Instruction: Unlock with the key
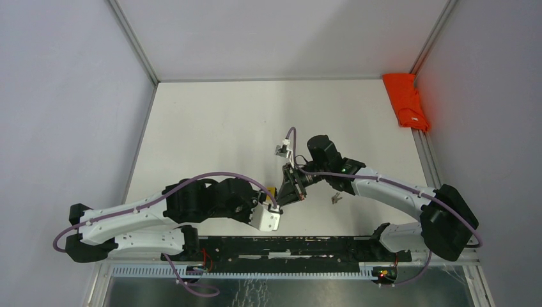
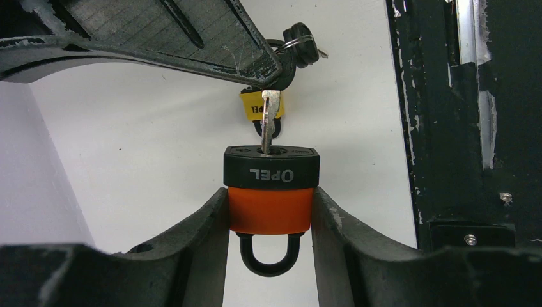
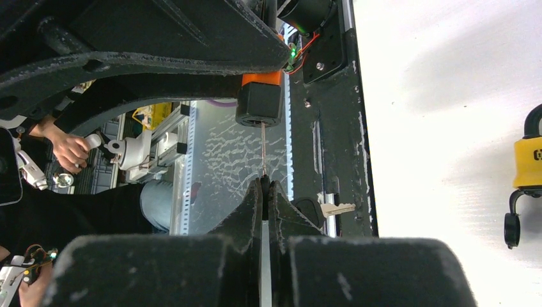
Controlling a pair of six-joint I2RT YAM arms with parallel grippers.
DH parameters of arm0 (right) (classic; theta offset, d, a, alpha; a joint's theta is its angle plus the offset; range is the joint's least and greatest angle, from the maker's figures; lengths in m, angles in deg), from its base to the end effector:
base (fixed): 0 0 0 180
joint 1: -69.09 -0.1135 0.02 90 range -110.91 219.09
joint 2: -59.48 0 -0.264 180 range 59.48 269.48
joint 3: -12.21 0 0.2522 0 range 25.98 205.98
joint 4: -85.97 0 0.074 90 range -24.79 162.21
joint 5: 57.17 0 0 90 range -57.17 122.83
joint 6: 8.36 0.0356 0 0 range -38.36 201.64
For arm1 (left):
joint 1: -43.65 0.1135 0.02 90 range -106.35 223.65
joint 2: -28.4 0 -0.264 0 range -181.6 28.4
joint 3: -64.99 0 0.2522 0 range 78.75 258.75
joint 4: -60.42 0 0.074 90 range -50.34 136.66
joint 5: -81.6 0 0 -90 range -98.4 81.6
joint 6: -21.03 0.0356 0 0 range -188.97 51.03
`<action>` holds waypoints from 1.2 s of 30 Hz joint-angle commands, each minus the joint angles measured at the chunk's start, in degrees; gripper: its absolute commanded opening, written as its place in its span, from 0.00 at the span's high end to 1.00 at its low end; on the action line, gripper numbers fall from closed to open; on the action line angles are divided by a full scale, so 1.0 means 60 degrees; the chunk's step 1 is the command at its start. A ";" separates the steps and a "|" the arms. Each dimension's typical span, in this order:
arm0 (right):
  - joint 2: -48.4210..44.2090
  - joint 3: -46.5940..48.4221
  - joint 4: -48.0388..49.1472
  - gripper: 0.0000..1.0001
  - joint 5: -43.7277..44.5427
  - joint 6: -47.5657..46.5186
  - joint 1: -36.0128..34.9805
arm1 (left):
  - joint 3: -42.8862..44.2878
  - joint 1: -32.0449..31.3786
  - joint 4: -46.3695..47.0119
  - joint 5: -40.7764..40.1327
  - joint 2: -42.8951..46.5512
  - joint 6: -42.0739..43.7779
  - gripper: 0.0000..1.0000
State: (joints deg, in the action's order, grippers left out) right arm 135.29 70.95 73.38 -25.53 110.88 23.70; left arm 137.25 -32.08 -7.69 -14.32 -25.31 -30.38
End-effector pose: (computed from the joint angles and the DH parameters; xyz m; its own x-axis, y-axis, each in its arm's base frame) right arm 0.1729 0.2184 0.2496 -0.7394 -0.3847 -0.5525 -0.6095 0.0340 0.7921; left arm 0.0464 -0.1675 0.3233 0.4444 0.7699 -0.4580 0.8576 -0.2178 0.4659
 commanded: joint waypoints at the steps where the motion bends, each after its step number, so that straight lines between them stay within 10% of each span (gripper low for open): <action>1: -0.0165 0.0519 0.0330 1.00 0.0514 -0.0276 0.0105 | 0.0534 -0.0099 0.0708 0.0502 -0.0005 -0.0191 0.98; 36: 0.0052 0.0709 0.0710 1.00 0.0760 0.0182 -0.0785 | 0.0626 -0.0112 0.0795 0.0418 -0.0072 -0.0209 0.98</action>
State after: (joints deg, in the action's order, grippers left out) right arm 135.29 71.93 72.37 -22.98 111.84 19.90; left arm 137.31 -32.10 -9.70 -14.23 -25.62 -30.40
